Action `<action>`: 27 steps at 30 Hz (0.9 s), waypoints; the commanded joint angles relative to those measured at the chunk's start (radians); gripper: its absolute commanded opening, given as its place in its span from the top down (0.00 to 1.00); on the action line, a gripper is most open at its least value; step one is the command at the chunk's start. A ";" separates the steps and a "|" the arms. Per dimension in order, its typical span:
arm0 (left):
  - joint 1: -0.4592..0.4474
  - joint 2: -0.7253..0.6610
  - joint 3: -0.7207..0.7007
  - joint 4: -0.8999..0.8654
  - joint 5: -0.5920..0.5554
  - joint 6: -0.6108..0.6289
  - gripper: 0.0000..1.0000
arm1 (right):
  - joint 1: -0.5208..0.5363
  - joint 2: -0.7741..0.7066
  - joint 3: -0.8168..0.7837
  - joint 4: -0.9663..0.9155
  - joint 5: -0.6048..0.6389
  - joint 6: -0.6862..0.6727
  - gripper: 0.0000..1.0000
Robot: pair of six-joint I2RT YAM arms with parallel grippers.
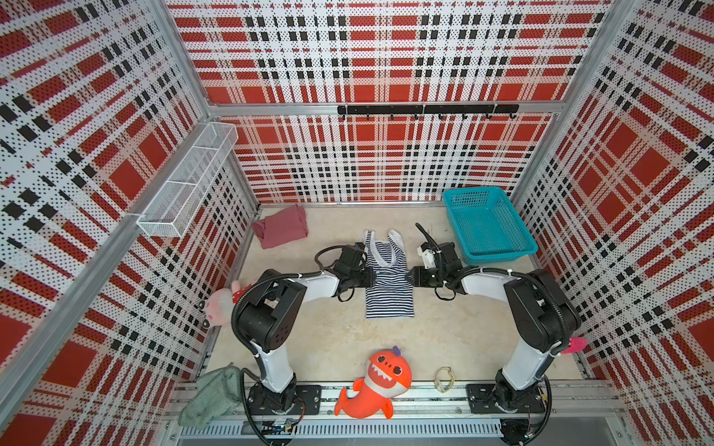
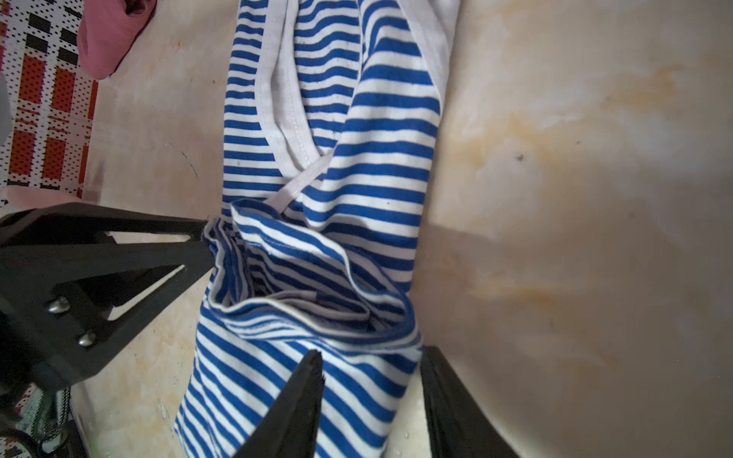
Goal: Fold and stack tank tops
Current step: Smooth out the tank top at the center of the table.
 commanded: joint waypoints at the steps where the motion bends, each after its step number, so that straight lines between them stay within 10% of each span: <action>1: -0.010 0.014 0.031 0.005 0.016 0.016 0.72 | -0.008 0.025 0.034 0.039 -0.017 -0.013 0.58; 9: -0.012 -0.035 0.032 -0.016 0.002 0.020 1.00 | -0.006 -0.025 0.023 0.028 -0.019 -0.022 1.00; 27: 0.081 -0.019 0.054 0.018 -0.033 -0.001 1.00 | 0.003 0.010 0.121 0.006 -0.053 -0.047 1.00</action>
